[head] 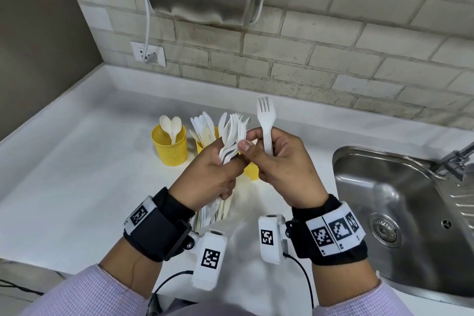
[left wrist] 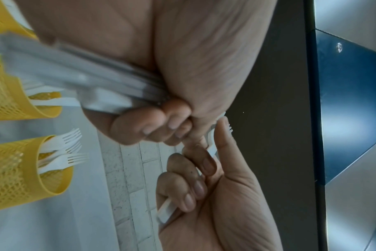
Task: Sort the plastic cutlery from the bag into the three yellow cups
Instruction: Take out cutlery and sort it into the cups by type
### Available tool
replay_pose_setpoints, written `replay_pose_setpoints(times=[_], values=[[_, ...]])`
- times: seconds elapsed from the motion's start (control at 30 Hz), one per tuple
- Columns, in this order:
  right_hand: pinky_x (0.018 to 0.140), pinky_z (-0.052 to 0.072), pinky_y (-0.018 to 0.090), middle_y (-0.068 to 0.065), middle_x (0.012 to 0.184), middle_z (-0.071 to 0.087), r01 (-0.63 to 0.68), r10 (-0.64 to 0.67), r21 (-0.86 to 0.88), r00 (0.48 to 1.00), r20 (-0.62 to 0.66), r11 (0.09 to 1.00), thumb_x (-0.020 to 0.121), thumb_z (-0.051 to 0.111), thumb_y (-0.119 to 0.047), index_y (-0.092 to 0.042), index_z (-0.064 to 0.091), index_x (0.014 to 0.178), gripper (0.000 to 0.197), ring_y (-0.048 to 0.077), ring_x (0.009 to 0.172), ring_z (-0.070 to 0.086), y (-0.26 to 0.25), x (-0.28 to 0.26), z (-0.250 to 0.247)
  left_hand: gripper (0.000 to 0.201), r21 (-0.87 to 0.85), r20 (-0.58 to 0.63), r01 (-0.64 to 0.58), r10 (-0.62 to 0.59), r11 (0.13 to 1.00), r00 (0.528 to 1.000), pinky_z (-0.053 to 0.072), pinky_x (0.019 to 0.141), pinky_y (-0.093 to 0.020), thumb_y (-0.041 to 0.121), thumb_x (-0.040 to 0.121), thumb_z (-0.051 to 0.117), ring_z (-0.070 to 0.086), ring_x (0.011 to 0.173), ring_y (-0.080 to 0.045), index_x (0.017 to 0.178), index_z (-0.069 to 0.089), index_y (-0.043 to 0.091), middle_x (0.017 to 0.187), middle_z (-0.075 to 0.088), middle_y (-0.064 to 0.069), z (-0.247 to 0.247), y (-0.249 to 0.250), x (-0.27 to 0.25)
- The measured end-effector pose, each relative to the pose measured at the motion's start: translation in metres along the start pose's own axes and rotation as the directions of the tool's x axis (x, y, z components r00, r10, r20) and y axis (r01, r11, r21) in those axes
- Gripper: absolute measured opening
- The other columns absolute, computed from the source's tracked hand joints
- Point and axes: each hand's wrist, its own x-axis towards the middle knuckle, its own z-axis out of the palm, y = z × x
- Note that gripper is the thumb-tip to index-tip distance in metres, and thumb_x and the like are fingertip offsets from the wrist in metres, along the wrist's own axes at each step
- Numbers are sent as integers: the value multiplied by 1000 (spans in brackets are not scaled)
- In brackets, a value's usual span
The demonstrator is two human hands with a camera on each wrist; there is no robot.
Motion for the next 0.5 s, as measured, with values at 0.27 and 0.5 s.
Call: replay_pose_setpoints(times=[0.27, 0.5], values=[[46, 22, 28, 21, 71, 50, -27, 37, 143, 997, -68, 989, 85, 72, -22, -4, 63, 94, 22, 15, 42, 28, -1, 1, 6, 30, 51, 2, -32, 31, 998, 1000, 35, 44, -31, 26, 100, 64, 36, 40, -19, 130, 59, 27, 61, 37, -10, -1, -3, 2], [45, 26, 22, -15, 47, 46, 3, 25, 216, 991, -129, 976, 100, 55, 0, -7, 54, 90, 13, 3, 37, 35, -7, 0, 5, 34, 44, 6, -29, 29, 999, 1000, 34, 44, -31, 27, 98, 68, 34, 42, -21, 130, 58, 28, 66, 42, -23, -1, -4, 4]])
